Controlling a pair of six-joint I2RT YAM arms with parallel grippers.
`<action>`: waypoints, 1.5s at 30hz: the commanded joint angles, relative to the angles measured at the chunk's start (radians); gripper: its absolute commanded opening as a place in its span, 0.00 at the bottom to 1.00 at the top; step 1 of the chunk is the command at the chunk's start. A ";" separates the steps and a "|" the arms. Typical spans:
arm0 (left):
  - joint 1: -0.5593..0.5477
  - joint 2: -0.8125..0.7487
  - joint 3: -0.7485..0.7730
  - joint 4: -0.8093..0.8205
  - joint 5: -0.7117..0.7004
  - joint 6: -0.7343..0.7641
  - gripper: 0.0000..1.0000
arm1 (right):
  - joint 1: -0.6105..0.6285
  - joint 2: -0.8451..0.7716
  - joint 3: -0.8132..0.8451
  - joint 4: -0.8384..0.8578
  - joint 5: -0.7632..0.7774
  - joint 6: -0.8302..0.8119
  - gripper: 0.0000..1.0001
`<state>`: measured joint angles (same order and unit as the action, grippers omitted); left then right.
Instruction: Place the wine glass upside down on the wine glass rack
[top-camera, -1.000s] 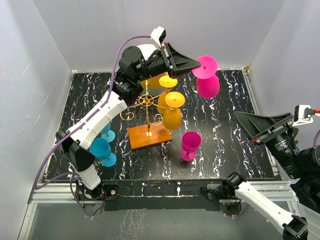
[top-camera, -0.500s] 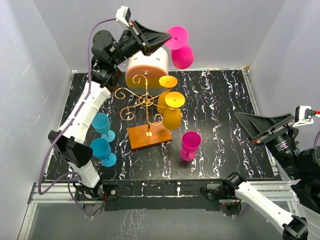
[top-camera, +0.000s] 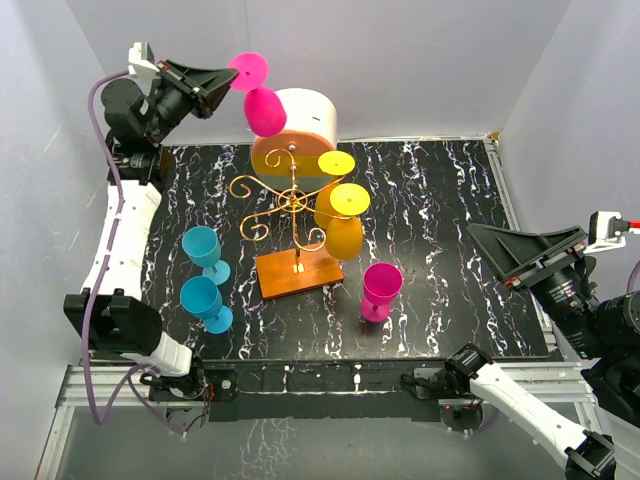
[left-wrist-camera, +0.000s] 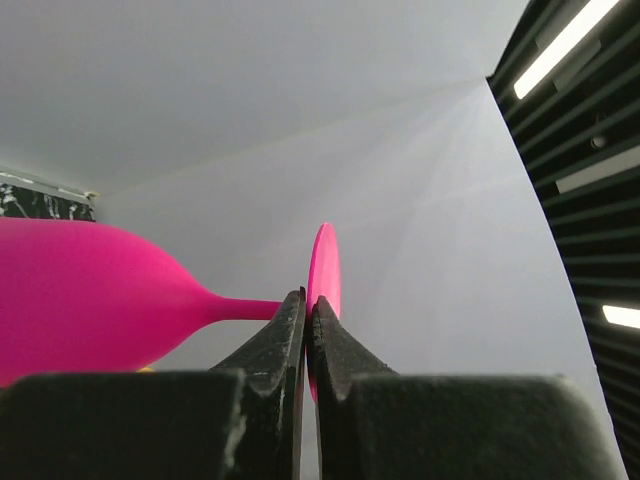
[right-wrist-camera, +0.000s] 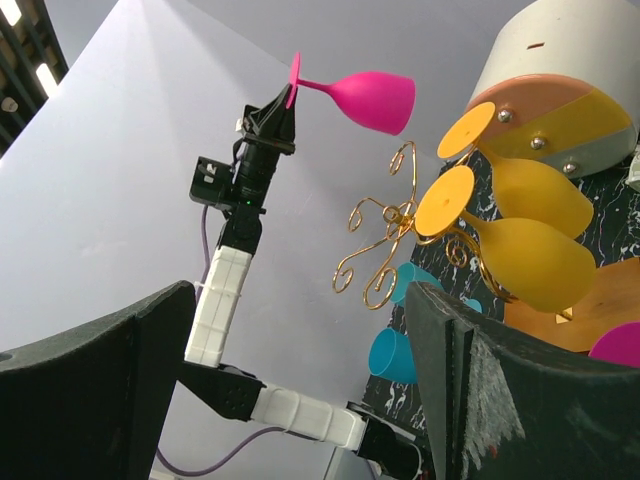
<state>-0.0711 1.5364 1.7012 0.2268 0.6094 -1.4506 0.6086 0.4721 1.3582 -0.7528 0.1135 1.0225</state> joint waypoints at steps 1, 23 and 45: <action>0.073 -0.131 -0.072 -0.034 0.040 0.020 0.00 | 0.002 0.001 -0.008 0.041 0.002 -0.001 0.85; 0.100 -0.326 -0.329 -0.299 0.076 0.183 0.00 | 0.001 -0.009 -0.073 0.007 0.027 -0.001 0.85; -0.004 -0.360 -0.416 -0.322 0.108 0.172 0.00 | 0.001 0.027 -0.116 0.024 0.020 0.009 0.84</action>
<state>-0.0528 1.1923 1.2919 -0.1200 0.6548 -1.2522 0.6086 0.4969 1.2575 -0.7826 0.1326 1.0237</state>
